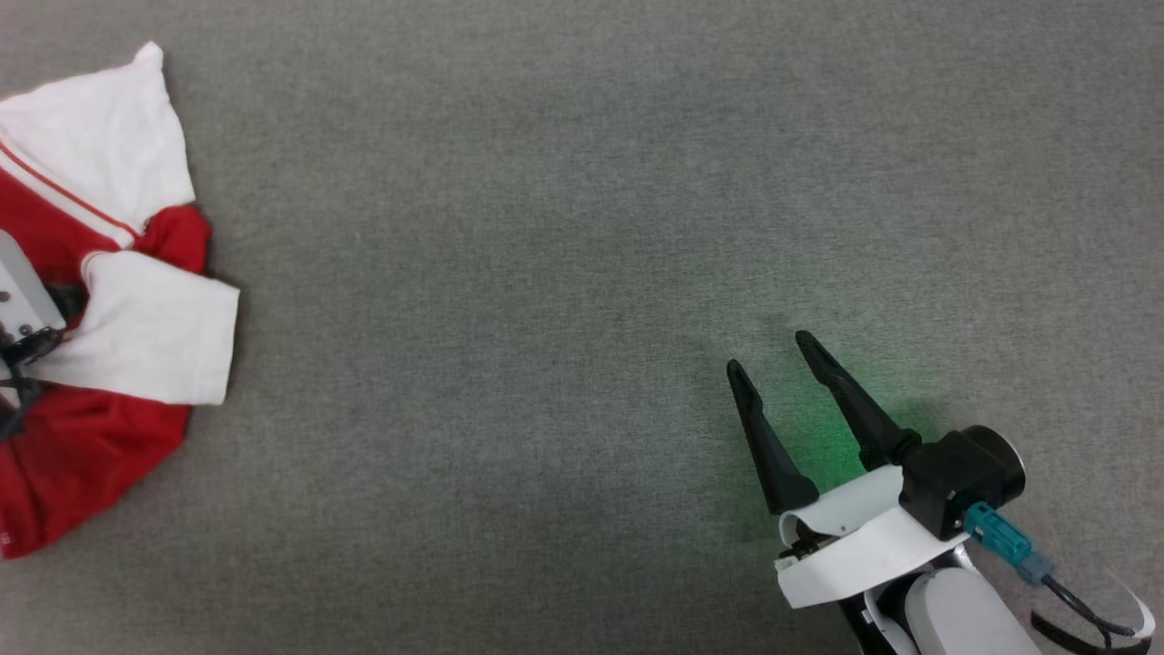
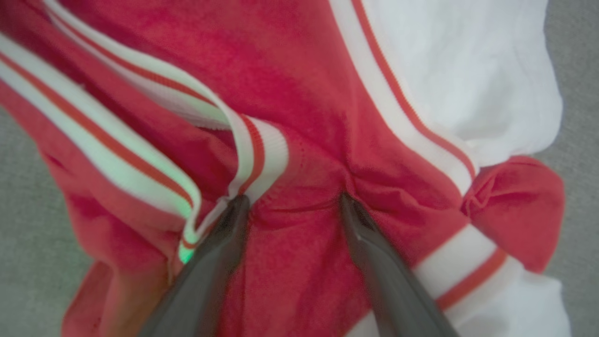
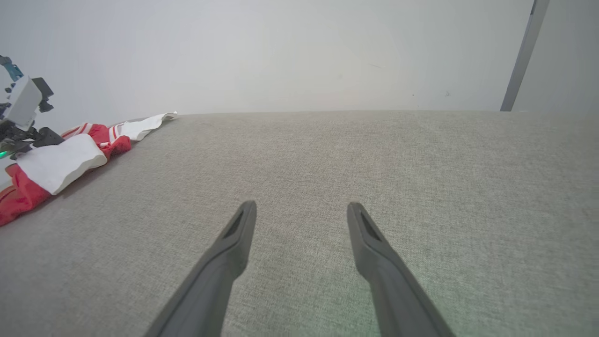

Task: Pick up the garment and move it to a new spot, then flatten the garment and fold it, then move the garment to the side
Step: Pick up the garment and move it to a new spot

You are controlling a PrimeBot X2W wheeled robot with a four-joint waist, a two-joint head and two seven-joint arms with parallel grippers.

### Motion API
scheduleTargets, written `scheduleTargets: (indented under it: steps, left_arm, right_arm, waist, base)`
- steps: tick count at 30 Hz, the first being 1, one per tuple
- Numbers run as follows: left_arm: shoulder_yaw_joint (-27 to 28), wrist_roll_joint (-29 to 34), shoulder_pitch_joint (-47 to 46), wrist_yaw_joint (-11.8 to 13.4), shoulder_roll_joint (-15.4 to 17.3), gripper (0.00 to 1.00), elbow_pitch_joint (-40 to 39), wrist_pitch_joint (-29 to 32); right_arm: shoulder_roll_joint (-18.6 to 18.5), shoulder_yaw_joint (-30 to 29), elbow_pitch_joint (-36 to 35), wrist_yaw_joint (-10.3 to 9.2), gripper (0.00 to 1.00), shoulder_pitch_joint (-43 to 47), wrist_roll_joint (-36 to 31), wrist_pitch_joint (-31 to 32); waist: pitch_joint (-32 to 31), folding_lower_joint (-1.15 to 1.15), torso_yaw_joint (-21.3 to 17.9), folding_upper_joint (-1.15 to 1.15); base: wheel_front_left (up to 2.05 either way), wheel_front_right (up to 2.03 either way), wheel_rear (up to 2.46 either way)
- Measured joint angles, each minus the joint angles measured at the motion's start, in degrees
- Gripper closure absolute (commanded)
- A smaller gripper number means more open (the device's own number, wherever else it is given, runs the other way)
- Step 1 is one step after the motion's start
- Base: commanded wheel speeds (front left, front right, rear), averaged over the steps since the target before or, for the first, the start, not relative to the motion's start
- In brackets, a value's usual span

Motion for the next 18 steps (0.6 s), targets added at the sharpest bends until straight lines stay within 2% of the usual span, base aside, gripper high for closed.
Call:
scheduleTargets:
  steps: [1,2,3,4,12,18]
  left_arm:
    - [-0.2,0.0,0.1,0.0,0.0,0.0,-0.1,0.0]
    - [-0.5,0.0,0.3,0.0,0.1,0.09,-0.2,-0.1]
    - [-0.7,-0.1,0.5,0.0,0.1,0.78,-0.3,-0.5]
    - [-1.0,-0.4,0.7,0.0,0.0,1.0,-0.6,-0.8]
    - [-4.0,-2.0,4.6,0.0,-1.1,1.0,-6.0,-9.1]
    - [-9.3,-3.5,6.2,-0.3,-2.1,1.0,-12.7,-14.2]
  right_arm:
    - [0.1,0.0,-0.1,0.0,0.0,0.2,-0.1,0.0]
    - [0.2,0.1,-0.3,0.0,0.0,0.3,-0.1,0.0]
    - [0.2,0.1,-0.4,0.0,0.0,0.3,-0.1,0.0]
    - [0.3,0.1,-0.4,0.0,0.0,0.3,-0.1,0.0]
    - [0.7,0.0,0.4,0.0,0.0,1.1,0.0,0.0]
    - [1.3,-0.1,1.3,0.0,0.0,2.5,0.9,-0.1]
  waist:
    - [-0.1,0.0,-0.1,0.0]
    - [-0.3,0.0,-0.2,0.0]
    - [-0.6,0.0,-0.2,0.0]
    - [-0.9,0.0,-0.2,0.0]
    - [-4.0,0.0,0.1,0.0]
    - [-7.8,0.0,0.2,0.0]
  base:
    - [0.0,0.0,0.0]
    - [0.0,0.0,0.0]
    - [0.0,0.0,0.0]
    - [0.0,0.0,0.0]
    - [0.0,0.0,0.0]
    - [0.0,0.0,0.0]
